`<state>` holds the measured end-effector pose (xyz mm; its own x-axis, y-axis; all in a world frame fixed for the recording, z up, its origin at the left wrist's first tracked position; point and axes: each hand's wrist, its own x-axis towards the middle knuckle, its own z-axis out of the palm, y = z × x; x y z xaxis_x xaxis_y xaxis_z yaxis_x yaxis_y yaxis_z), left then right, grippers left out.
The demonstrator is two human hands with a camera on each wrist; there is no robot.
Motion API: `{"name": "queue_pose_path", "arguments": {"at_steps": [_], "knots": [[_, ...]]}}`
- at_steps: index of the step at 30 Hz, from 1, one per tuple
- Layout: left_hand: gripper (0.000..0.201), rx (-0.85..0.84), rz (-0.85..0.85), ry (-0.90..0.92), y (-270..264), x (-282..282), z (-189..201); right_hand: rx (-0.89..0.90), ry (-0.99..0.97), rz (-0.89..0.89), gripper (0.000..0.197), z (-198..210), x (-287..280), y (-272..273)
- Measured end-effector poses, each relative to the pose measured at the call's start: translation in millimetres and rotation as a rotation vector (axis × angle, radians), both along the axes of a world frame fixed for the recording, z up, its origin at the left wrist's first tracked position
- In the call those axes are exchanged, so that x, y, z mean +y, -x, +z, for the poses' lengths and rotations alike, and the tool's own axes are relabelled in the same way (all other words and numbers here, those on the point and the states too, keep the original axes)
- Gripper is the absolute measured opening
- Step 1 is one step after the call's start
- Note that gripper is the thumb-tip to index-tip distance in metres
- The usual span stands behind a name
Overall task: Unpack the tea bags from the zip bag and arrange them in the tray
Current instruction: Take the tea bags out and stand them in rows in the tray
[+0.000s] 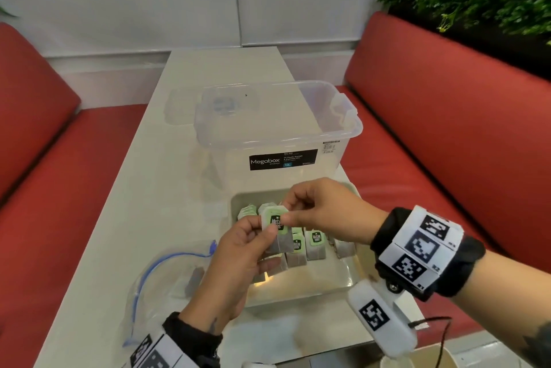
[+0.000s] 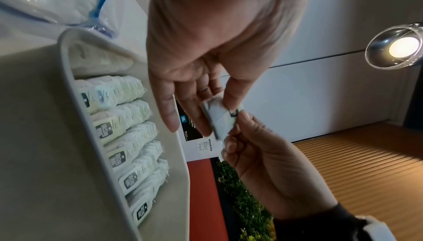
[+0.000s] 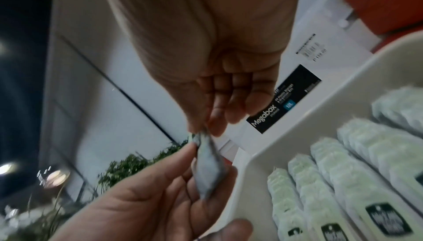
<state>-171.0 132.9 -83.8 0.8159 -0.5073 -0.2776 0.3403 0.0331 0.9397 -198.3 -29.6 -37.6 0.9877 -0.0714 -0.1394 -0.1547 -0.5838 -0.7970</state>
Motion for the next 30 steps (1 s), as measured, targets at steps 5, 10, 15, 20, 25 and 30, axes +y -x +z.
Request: {"name": "queue_pose_path", "arguments": {"at_steps": [5, 10, 15, 20, 25, 30], "knots": [[0.011, -0.204, 0.034, -0.063, 2, -3, -2, -0.037, 0.354, 0.13, 0.008, 19, 1, -4], [0.007, -0.306, 0.1, -0.066, 1, -6, 2, -0.017, 0.321, 0.16, 0.012, 27, 4, -6], [0.006, -0.418, 0.099, -0.147, -1, -8, -1, -0.056, 0.39, 0.159, 0.015, 23, 0, -4], [0.008, -0.587, 0.042, -0.295, -2, -14, -6, -0.053, 0.388, 0.18, 0.009, 24, -8, -1], [0.014, -0.709, 0.019, -0.387, 4, -26, -6, -0.013, 0.566, 0.246, 0.01, 28, -18, -1], [0.015, -0.731, -0.029, -0.437, 4, -26, -18, 0.126, 0.688, 0.272, 0.007, 25, -35, -5]]}}
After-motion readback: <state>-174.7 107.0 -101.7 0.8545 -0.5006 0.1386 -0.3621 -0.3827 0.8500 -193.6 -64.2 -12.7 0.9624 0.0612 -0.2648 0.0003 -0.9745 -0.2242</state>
